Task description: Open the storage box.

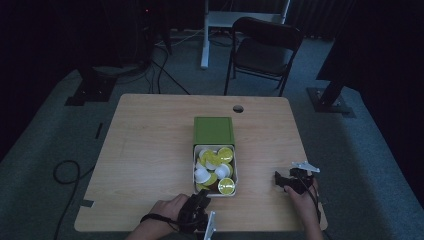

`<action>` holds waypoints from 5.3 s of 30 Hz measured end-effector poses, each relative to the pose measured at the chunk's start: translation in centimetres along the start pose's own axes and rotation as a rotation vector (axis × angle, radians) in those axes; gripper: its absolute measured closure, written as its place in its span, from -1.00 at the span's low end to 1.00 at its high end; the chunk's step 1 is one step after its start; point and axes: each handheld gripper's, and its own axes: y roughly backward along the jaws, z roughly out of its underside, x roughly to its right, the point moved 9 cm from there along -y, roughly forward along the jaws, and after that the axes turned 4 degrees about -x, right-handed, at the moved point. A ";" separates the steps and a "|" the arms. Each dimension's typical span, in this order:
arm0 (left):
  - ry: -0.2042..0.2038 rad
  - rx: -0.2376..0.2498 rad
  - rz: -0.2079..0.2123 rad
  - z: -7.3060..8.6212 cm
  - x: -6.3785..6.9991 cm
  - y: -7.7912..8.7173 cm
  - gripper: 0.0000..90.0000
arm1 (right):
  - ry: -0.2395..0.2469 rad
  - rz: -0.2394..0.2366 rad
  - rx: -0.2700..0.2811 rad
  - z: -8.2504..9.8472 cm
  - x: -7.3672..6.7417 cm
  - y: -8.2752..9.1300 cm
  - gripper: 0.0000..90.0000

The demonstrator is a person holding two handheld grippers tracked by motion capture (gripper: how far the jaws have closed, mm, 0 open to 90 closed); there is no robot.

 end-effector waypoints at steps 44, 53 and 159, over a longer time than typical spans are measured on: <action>0.470 0.128 0.026 4.4 -9.6 2.7 0.39 | 0.000 0.000 0.000 0.0 0.0 0.0 -0.77; 0.573 0.122 0.031 7.5 -10.5 2.9 0.33 | 0.000 0.000 0.000 0.0 0.0 0.0 -0.77; 1.215 -0.340 0.280 27.7 -1.3 -1.2 -0.99 | 0.017 -0.013 -0.002 0.3 0.0 0.2 -0.76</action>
